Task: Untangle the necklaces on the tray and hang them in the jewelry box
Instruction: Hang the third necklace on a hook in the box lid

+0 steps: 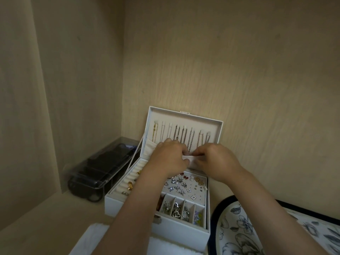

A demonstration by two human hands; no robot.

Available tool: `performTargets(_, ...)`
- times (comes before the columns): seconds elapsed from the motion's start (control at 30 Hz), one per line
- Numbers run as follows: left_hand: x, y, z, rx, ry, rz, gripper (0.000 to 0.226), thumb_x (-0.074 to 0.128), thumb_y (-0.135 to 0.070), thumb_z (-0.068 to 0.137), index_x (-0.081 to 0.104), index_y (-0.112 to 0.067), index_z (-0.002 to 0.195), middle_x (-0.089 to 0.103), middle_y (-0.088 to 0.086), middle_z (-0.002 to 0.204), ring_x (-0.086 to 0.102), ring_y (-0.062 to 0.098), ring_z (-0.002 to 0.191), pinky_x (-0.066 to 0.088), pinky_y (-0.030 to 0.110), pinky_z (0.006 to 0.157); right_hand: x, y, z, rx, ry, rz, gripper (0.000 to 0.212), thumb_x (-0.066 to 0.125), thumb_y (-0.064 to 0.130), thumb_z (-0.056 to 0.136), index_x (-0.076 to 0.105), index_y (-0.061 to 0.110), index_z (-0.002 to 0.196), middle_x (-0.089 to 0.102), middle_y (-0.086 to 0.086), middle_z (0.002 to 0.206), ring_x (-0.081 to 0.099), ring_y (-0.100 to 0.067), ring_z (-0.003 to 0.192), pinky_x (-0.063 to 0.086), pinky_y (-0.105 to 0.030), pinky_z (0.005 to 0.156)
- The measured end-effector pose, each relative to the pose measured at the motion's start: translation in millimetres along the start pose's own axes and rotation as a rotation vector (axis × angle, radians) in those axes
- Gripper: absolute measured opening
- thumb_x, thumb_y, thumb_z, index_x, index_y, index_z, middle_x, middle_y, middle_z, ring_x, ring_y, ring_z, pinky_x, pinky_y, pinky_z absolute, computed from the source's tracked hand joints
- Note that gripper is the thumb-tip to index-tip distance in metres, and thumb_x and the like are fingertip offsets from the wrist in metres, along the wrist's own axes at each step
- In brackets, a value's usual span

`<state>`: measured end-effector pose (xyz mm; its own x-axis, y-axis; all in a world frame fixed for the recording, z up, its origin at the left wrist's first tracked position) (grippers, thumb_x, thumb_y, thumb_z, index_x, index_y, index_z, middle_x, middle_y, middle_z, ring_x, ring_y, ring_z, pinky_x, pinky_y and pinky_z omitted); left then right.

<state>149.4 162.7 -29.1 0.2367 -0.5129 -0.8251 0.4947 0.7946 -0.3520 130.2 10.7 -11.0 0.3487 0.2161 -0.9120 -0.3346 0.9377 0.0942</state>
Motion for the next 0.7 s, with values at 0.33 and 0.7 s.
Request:
performTargets(0.33, -1, 2, 3, -0.009, 0.011, -0.007, 0.030, 0.061, -0.038, 0.090, 0.067, -0.028, 0.117, 0.061, -0.004, 0.115, 0.047, 0.016, 0.114, 0.040, 0.035, 0.099, -28, -23, -1, 0.075, -0.439, 0.436, 0.027, 0.064, 0.006, 0.088, 0.073, 0.024, 0.108, 0.068, 0.007, 0.106, 0.060, 0.002, 0.079, 0.047, -0.016, 0.077)
performTargets(0.7, -38, -30, 7, 0.110, -0.302, -0.055, 0.051, 0.057, -0.022, 0.093, 0.046, -0.024, 0.143, 0.049, -0.002, 0.139, 0.036, 0.018, 0.131, 0.035, 0.040, 0.109, -39, -27, 8, 0.011, -0.296, -0.020, 0.071, 0.064, 0.019, 0.087, 0.036, 0.015, 0.152, 0.046, -0.014, 0.141, 0.048, -0.034, 0.124, 0.042, -0.044, 0.103)
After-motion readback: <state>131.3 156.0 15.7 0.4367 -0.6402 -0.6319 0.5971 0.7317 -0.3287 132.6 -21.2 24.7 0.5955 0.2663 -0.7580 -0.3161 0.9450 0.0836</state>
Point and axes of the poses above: each hand's wrist, its own z-axis towards the middle knuckle, its own x-axis out of the palm, y = z × x, the point moved 3 cm from there along z, towards the middle knuckle
